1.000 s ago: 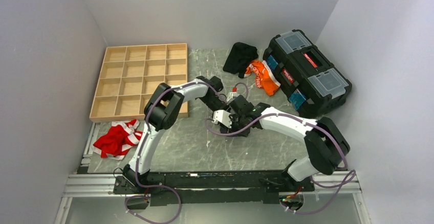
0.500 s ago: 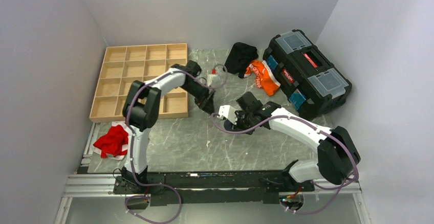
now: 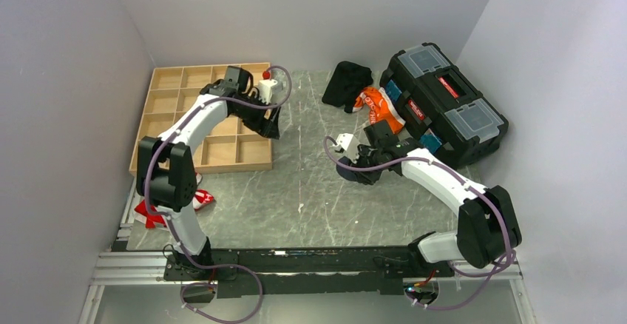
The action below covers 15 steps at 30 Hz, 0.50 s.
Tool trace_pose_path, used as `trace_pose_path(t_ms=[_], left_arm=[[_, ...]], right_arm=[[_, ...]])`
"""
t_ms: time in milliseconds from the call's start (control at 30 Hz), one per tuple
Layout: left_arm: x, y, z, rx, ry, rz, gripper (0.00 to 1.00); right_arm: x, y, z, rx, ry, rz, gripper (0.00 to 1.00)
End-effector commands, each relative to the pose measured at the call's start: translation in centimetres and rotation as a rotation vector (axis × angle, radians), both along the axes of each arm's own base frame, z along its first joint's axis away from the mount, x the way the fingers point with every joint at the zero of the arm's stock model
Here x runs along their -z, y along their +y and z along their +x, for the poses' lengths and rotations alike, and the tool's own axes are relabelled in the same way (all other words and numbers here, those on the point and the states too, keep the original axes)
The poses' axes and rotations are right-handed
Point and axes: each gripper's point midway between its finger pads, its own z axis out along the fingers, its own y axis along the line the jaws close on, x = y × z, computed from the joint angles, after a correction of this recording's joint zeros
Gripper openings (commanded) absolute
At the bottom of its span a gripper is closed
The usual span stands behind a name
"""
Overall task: Roll the underwear
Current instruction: Move the storage box to the center of the board.
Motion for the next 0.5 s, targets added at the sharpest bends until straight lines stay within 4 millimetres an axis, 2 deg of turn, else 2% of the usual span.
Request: trace_pose_path(t_ms=[0, 200, 300, 467], left_arm=[[2.0, 3.1, 0.6, -0.146, -0.010, 0.167, 0.77], [6.5, 3.6, -0.1, -0.183, 0.087, 0.211, 0.74], [8.3, 2.7, -0.8, -0.166, 0.143, 0.179, 0.74], [10.0, 0.2, -2.9, -0.111, 0.213, 0.119, 0.73]], right_arm=[[-2.4, 1.8, 1.2, -0.013, -0.058, 0.089, 0.00], [-2.6, 1.7, 1.3, -0.004, -0.067, 0.093, 0.00], [-2.5, 1.5, 1.3, 0.002, -0.069, 0.087, 0.00], [-2.1, 1.2, 1.5, 0.011, -0.061, 0.074, 0.00]])
